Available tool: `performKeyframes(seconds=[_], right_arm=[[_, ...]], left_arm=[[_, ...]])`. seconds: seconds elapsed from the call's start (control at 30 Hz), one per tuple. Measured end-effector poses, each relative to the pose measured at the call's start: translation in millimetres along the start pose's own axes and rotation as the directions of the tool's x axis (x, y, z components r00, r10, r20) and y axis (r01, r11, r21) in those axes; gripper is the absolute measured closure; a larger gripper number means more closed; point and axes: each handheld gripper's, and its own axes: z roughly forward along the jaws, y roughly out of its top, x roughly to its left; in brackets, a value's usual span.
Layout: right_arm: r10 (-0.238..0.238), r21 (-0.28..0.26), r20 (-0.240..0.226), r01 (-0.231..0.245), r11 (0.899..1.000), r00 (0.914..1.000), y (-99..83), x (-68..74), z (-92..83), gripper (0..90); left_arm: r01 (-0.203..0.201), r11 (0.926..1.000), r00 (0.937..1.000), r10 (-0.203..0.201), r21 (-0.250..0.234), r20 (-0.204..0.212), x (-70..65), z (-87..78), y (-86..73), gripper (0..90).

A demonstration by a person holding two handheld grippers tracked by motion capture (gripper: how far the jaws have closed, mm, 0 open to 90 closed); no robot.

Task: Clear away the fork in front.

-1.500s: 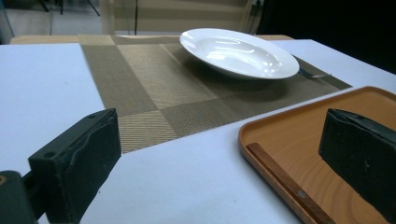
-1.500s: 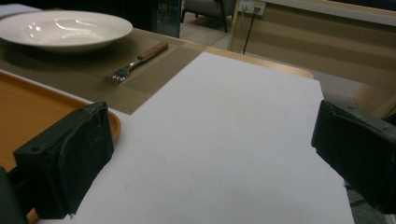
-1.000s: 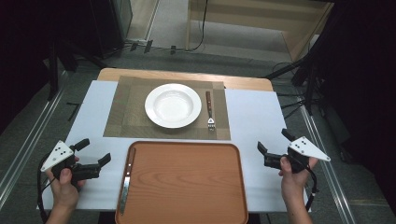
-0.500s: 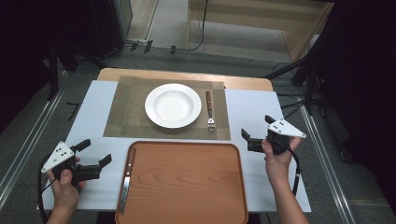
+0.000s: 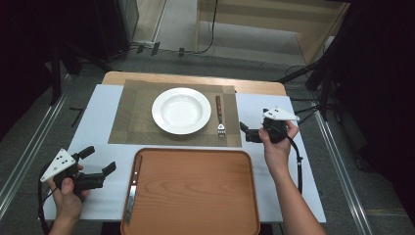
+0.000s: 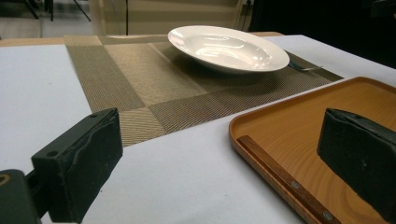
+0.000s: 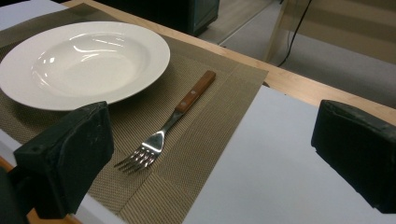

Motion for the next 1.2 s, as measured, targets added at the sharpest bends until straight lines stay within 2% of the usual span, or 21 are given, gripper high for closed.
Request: performKeyframes(seconds=[0.2,0.4,0.57,0.77,0.83,0.9,0.93,1.07,1.2], right_arm=[[0.029,0.031,-0.010,-0.029,0.999,0.9995,9.6,-3.7,20.2,0.0],[0.018,0.065,0.000,-0.017,0.998,0.9998,17.5,-4.8,37.0,0.0],[0.039,0.080,-0.010,-0.038,0.996,0.9992,24.2,-7.4,49.7,0.0],[0.047,0.131,-0.024,-0.043,0.990,0.9986,31.7,-8.0,69.6,0.0],[0.083,0.165,-0.037,-0.076,0.983,0.9959,34.4,-11.1,80.4,0.0],[0.094,0.172,-0.044,-0.086,0.981,0.9946,35.0,-12.3,82.9,0.0],[0.116,0.190,-0.057,-0.104,0.976,0.9915,35.9,-14.1,86.8,0.0],[0.130,0.258,-0.056,-0.112,0.960,0.9899,40.0,-17.3,98.5,0.0],[0.151,0.293,-0.062,-0.127,0.948,0.9866,44.1,-20.6,107.7,0.0]], left_arm=[[0.004,1.0000,1.0000,-0.004,-0.005,0.001,0.3,-0.8,-0.2,0.0],[0.004,1.0000,1.0000,-0.004,-0.006,0.006,0.4,-0.9,-0.3,0.0],[0.005,1.0000,1.0000,-0.005,-0.007,0.007,0.5,-0.9,-0.3,0.0],[0.001,1.0000,0.9999,-0.001,-0.004,0.015,0.8,-0.4,-0.4,0.0],[0.001,1.0000,0.9999,-0.001,-0.004,0.016,0.8,-0.5,-0.3,0.0],[0.003,1.0000,0.9999,-0.003,-0.006,0.016,0.9,-0.8,-0.3,0.0],[0.004,1.0000,0.9999,-0.004,-0.006,0.015,0.9,-0.9,-0.3,0.0],[0.002,1.0000,0.9998,-0.002,-0.004,0.018,1.0,-0.5,-0.3,0.0],[0.003,1.0000,0.9998,-0.003,-0.005,0.020,1.0,-0.8,-0.3,0.0]])
